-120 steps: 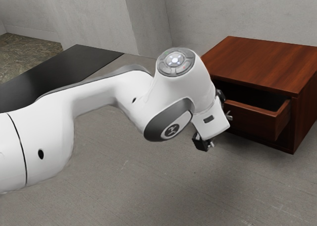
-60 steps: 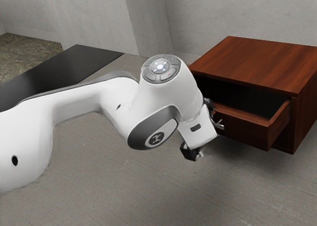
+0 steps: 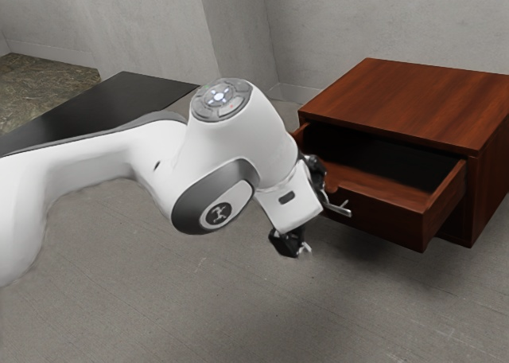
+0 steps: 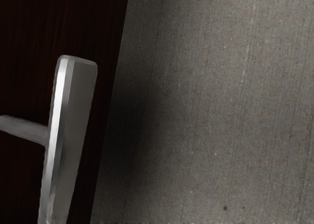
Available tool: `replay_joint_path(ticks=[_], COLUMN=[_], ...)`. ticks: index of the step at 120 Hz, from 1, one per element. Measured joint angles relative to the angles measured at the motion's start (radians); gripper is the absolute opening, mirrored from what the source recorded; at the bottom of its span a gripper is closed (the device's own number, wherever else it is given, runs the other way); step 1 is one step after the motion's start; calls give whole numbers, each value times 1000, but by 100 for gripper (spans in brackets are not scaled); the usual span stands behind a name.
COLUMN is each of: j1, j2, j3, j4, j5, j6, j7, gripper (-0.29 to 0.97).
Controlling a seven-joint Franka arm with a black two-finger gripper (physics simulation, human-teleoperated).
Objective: Pull the drawer handle with one arm to open the drawer
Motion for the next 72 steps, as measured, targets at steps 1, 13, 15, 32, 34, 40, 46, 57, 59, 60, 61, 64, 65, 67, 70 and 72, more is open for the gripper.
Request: replay_joint_path(ticks=[1, 13, 15, 32, 34, 40, 46, 57, 59, 60, 61, 64, 65, 67, 70, 72], j1=[0, -6, -7, 0, 0, -2, -5, -6, -5, -5, -5, -4, -3, -3, -2, -1], j2=[-2, -21, -22, -24, -24, -23, -22, -18, -17, -17, -17, -17, -16, -16, -16, -16], j3=[-1, -1, -1, -12, -12, -10, -6, -3, -2, -2, -2, -2, -2, -2, -2, -2], j4=[1, 19, 26, 149, 159, 176, 183, 213, 219, 221, 225, 237, 242, 251, 266, 276], j5=[2, 20, 21, 29, 30, 31, 32, 33, 34, 34, 34, 34, 34, 34, 34, 34], j6=[-1, -11, -13, -53, -57, -70, -83, -135, -148, -155, -162, -185, -193, -211, -240, -260], j7=[0, 0, 0, -8, -10, -19, -34, -90, -104, -111, -119, -143, -152, -170, -199, -220], gripper=[66, 66, 66, 66, 66, 67, 67, 67, 67, 67, 67, 68, 68, 68, 68, 68])
